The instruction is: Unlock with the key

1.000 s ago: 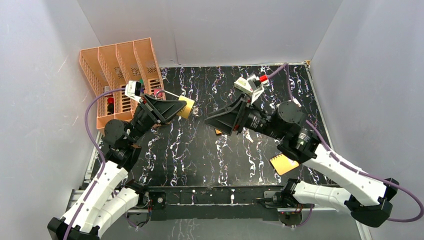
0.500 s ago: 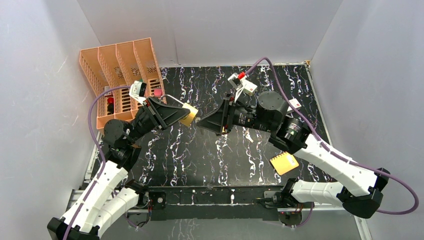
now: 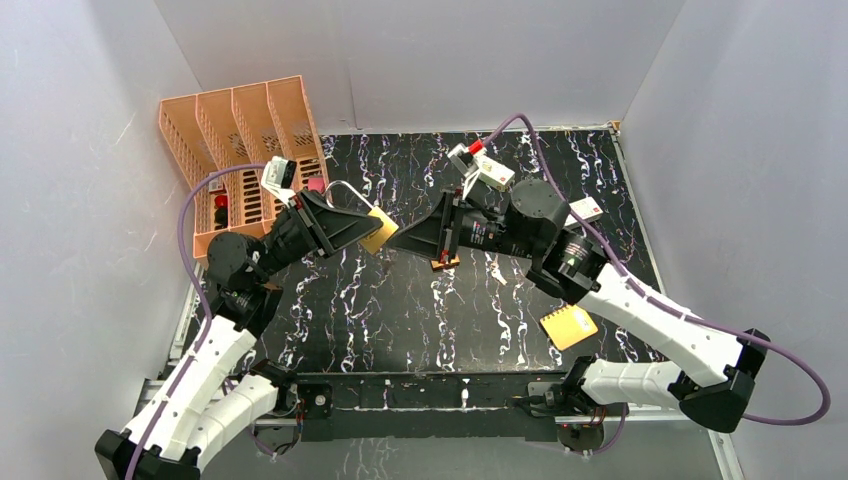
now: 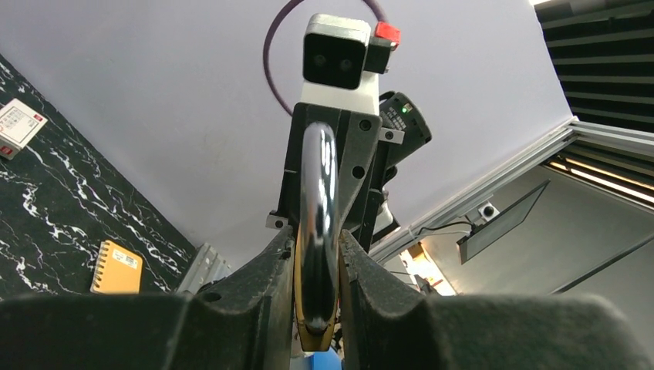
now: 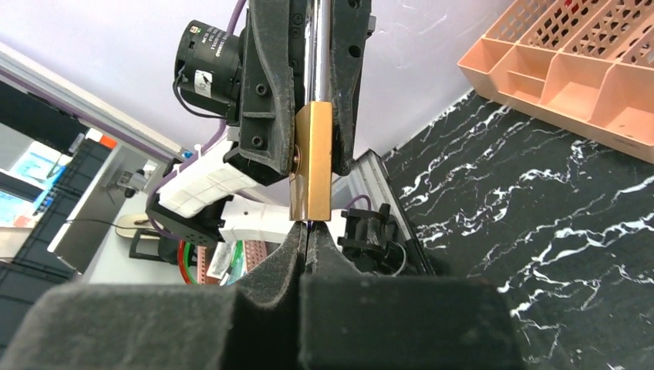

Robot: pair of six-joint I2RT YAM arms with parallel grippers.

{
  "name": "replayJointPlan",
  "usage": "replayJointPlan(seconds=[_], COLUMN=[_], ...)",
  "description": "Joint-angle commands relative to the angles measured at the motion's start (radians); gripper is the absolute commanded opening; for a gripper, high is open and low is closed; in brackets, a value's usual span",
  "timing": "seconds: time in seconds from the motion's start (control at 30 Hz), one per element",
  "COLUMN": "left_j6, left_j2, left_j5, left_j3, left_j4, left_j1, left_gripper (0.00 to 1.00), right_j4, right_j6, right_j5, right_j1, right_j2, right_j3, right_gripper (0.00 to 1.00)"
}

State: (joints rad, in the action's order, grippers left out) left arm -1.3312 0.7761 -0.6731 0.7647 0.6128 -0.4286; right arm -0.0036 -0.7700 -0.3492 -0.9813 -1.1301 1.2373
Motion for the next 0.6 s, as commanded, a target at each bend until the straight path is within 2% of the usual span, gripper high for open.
replayJointPlan(seconds=[0.0, 0.2, 0.57], left_j6=[-0.005, -0.025, -0.155], left_j2=[0.009, 0.035, 0.114], left_j5=[0.028, 0.061, 0.161], left_j3=[0.072, 0.041, -0.092], left_j4=[0.099, 0.219, 0.655], left_j1=[-0.006, -0.006, -0.007], left_gripper=[0.0, 0.0, 0.0], right_j4=[0.257, 0.593, 1.019], right_j6=[-0.102, -0.232, -0.394], right_j5=[-0.046, -0.087, -0.113], right_j1=[-0.005, -0.003, 0.001], right_j2=[0.012, 0.013, -0.034], right_j3=[-0.104, -0.211, -0.262], right_gripper=[0.0, 0.0, 0.0])
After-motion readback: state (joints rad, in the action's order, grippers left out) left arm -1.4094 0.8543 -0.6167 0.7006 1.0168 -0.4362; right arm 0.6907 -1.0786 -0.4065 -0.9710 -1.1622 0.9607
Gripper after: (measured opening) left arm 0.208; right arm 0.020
